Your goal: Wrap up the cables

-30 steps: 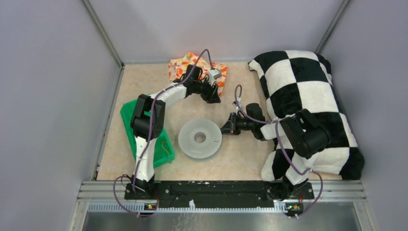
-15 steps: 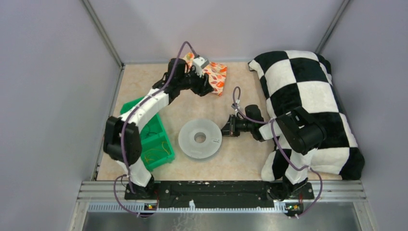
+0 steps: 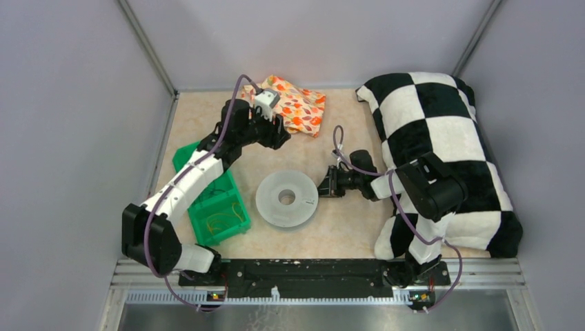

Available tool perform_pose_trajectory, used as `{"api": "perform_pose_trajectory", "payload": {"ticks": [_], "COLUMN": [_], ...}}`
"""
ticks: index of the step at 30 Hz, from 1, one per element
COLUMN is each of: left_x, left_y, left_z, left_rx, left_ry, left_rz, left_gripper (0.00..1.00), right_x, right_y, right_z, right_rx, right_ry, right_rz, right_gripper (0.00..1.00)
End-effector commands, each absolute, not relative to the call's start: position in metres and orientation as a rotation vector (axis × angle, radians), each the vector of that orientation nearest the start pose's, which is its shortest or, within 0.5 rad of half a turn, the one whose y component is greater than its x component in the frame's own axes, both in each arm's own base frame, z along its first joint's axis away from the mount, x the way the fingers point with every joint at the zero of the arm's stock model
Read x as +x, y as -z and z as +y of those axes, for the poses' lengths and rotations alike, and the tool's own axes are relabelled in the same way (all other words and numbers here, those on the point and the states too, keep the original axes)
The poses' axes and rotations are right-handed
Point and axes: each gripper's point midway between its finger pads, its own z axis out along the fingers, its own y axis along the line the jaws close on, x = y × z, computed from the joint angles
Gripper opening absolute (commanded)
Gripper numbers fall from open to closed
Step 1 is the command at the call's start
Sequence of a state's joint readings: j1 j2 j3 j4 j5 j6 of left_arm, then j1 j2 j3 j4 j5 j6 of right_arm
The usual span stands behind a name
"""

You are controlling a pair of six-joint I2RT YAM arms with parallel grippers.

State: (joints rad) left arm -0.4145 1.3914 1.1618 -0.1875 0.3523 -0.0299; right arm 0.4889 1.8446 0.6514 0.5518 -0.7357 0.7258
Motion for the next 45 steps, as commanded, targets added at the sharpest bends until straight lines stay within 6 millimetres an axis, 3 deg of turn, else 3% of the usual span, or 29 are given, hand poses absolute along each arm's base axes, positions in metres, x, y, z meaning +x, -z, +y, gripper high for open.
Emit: {"api": "perform_pose_trajectory", "payload": {"ticks": [1,18,23,27,33,35,37,40,41,45], "left_x": [0.366,0.359,0.352,0.343,0.331,0.326,0.323,0.319,0.318,0.314], "left_y": [-0.255,-0.271,-0.284,-0.3,-0.311,-0.31,-0.307,-0.303,-0.302,-0.295], "left_z": [-0.217,-0.207,-0.201,-0.193,-0.178,-0.174,-0.169,-0.163,-0.162,-0.156], "left_rx": [0.566,0.524,0.503,0.477,0.394,0.353,0.317,0.276,0.264,0.231], "left_ry": [0.58,0.548,0.534,0.52,0.5,0.501,0.495,0.486,0.481,0.472], "left_rz": [1.905,1.869,1.844,1.81,1.806,1.821,1.842,1.858,1.861,1.865], "left_gripper": [0.61,0.61,0.62,0.62,0.68,0.71,0.73,0.79,0.87,0.97], "right_x": [0.27,0.29,0.307,0.322,0.348,0.353,0.355,0.356,0.355,0.35], "right_y": [-0.033,-0.06,-0.067,-0.085,-0.139,-0.157,-0.173,-0.192,-0.196,-0.211], "right_z": [0.296,0.277,0.257,0.227,0.178,0.162,0.146,0.128,0.123,0.111], "right_rx": [-0.215,-0.25,-0.237,-0.202,-0.142,-0.107,-0.081,-0.051,-0.023,0.064], "right_ry": [-1.383,-1.141,-0.941,-0.722,-0.387,-0.296,-0.212,-0.138,-0.12,-0.121], "right_rz": [2.38,2.381,2.4,2.403,2.273,2.217,2.158,2.069,2.043,1.95], "right_gripper": [0.16,0.27,0.31,0.35,0.58,0.73,0.95,0.99,0.99,0.99]}}
